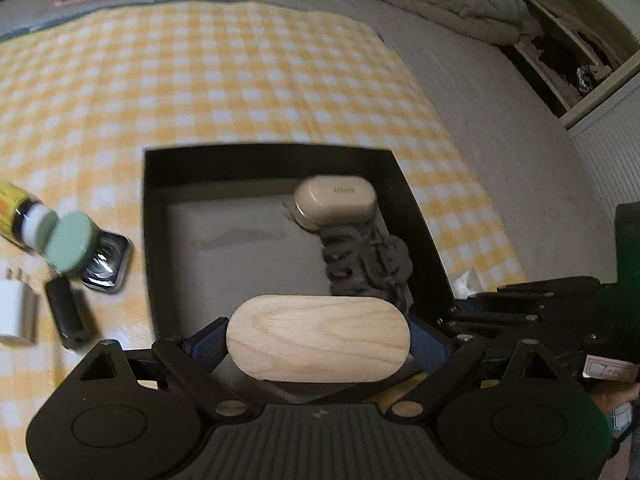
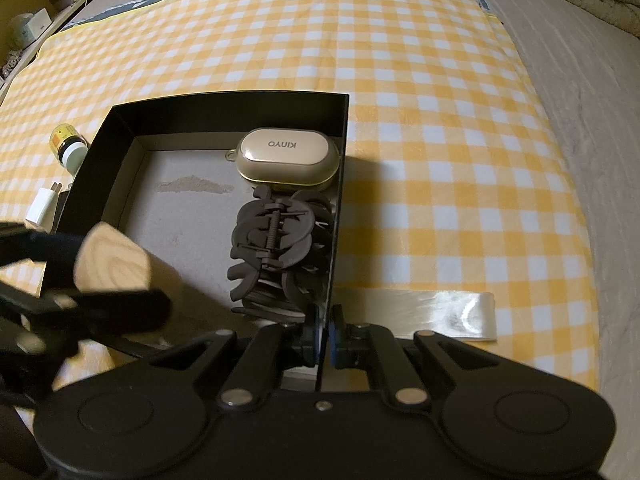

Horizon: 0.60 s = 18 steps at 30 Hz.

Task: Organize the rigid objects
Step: 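Carry the wooden block into the box and lower it beside the clip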

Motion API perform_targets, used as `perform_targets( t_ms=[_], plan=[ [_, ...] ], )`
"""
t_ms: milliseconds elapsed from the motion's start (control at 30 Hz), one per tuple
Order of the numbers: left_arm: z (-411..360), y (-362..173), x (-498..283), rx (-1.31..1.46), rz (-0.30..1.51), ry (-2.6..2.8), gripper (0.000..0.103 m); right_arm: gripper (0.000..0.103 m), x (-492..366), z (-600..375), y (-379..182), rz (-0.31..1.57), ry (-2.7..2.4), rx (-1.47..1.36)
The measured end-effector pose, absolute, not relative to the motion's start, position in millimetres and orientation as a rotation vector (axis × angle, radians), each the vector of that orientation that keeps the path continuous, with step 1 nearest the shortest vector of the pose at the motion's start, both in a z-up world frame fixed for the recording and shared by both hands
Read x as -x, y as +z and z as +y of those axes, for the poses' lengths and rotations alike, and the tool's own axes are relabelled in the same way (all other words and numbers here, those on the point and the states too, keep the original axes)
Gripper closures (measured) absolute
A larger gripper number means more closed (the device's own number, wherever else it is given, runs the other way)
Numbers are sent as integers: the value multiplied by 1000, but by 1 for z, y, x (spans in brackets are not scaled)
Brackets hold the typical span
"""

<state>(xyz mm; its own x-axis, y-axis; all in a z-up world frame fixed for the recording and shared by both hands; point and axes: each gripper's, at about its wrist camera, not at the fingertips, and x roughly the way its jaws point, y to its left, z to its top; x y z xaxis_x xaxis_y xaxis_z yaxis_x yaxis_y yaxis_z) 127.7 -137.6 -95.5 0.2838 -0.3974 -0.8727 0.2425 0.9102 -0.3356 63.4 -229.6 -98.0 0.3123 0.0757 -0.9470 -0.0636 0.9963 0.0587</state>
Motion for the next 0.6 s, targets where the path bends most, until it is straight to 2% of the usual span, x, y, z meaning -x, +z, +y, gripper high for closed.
perform_targets(
  t_ms=[200, 267, 400, 533, 600],
  plan=[
    [-137, -108, -130, 199, 1251, -418, 9, 97, -64, -230, -96, 1252, 98, -33],
    [-133, -107, -131, 225, 1260, -418, 0, 98, -64, -231, -96, 1256, 95, -44],
    [-133, -107, -131, 237, 1261, -444, 2, 98, -64, -228, -96, 1253, 89, -26],
    [-141, -106, -128, 131, 1268, -510, 24, 98, -63, -228, -98, 1255, 88, -44],
    [-144, -107, -127, 57, 1259, -521, 28, 98, -63, -228, -97, 1254, 88, -40]
  ],
)
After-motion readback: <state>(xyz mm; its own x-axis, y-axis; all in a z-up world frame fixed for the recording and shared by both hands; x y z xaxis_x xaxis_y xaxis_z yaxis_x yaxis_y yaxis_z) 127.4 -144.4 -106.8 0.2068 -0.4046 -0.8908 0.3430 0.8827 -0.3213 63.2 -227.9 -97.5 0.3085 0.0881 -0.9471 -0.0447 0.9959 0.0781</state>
